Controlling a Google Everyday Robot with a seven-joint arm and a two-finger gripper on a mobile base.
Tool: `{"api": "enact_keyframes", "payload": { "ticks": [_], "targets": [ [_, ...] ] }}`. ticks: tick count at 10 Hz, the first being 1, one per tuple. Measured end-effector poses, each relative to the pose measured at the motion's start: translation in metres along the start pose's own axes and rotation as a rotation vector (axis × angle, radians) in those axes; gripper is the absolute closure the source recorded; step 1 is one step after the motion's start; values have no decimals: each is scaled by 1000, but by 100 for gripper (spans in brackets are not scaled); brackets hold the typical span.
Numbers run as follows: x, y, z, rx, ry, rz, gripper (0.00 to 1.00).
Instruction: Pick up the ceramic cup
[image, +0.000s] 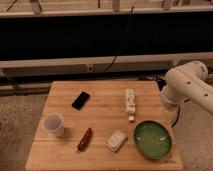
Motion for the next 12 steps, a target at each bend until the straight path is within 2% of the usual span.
{"api": "enact_keyframes", "payload": {
  "ticks": [9,10,12],
  "targets": [
    [-1,0,0,1,4,-6,20],
    [-5,-1,-3,7,16,-38,20],
    [-31,-4,-9,17,32,-122,20]
  ]
}}
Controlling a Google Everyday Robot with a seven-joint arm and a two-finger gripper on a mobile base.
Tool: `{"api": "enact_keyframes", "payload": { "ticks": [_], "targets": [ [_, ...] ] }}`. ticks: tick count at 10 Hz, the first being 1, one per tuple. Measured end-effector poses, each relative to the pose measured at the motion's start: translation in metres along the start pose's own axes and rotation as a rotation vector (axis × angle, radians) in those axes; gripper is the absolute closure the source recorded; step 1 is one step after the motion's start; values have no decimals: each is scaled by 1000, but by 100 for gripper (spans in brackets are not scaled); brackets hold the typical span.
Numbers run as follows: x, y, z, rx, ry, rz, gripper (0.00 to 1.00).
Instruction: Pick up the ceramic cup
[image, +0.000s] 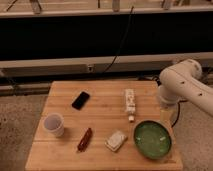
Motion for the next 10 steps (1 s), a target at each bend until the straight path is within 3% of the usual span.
{"api": "enact_keyframes", "payload": {
  "ticks": [4,8,10],
  "targets": [
    [-23,-6,-9,19,31,-120,20],
    [-75,-16,-13,39,54,-264,20],
    [-80,-18,-14,42,63,-317,20]
  ]
}}
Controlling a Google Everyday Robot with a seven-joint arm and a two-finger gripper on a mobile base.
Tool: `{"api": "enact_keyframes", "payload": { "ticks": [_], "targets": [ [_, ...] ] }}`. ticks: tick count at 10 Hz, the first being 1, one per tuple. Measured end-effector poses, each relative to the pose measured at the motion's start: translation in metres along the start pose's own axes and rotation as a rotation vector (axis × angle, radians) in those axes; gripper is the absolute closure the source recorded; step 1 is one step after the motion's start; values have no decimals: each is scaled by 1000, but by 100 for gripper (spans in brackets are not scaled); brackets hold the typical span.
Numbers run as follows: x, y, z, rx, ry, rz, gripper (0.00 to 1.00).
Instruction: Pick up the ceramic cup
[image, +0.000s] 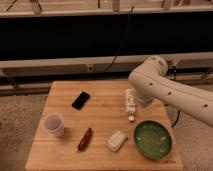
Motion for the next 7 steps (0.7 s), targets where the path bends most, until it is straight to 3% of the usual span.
{"api": "enact_keyframes", "payload": {
  "ticks": [5,7],
  "targets": [
    [-56,-23,-5,10,17,-143,20],
    [-59,-25,-4,12,23,-192,20]
  ]
}}
